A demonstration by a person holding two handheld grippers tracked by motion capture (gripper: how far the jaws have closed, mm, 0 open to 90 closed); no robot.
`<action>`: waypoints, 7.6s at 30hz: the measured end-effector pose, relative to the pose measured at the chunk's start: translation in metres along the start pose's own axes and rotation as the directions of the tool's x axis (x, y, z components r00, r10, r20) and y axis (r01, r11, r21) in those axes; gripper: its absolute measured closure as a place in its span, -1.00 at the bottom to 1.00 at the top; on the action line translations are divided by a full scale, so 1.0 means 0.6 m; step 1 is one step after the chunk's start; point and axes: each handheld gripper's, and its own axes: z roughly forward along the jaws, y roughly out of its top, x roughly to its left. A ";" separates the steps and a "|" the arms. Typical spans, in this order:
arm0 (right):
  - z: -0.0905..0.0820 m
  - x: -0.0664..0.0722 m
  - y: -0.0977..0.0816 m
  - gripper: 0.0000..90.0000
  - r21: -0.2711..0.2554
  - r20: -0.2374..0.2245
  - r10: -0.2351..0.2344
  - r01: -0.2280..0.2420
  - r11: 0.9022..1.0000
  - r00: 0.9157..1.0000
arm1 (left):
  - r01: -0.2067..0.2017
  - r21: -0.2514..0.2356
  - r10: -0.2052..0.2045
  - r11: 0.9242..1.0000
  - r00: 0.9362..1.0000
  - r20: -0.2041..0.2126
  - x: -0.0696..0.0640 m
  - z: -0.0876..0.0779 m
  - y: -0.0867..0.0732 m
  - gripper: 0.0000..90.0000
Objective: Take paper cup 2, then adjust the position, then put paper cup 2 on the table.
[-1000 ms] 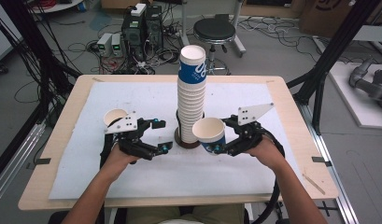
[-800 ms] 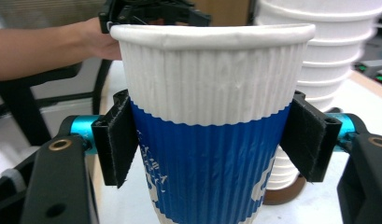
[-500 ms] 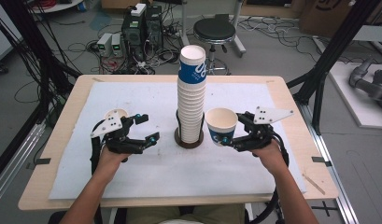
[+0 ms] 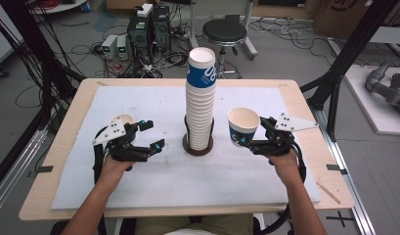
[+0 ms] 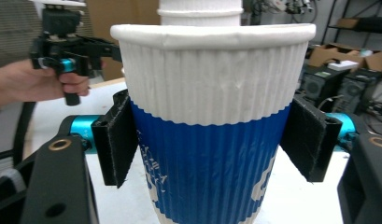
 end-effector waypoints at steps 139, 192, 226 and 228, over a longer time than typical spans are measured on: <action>-0.064 0.010 -0.019 -0.57 0.115 0.211 0.021 -0.047 0.992 0.977 | 0.019 0.004 -0.019 1.000 0.997 -0.069 0.004 -0.028 0.003 -0.61; -0.079 -0.002 -0.026 -0.57 0.095 0.239 0.034 -0.058 0.994 0.970 | 0.015 0.106 -0.007 0.994 0.997 -0.080 0.007 0.003 -0.024 -0.62; -0.060 0.000 -0.022 -0.57 0.108 0.220 0.021 -0.046 0.993 0.975 | 0.026 0.091 -0.018 0.996 0.996 -0.088 0.011 -0.010 -0.025 -0.61; -0.060 0.000 -0.023 -0.57 0.107 0.220 0.028 -0.053 0.993 0.975 | 0.026 0.090 -0.018 0.996 0.996 -0.087 0.011 -0.010 -0.025 -0.61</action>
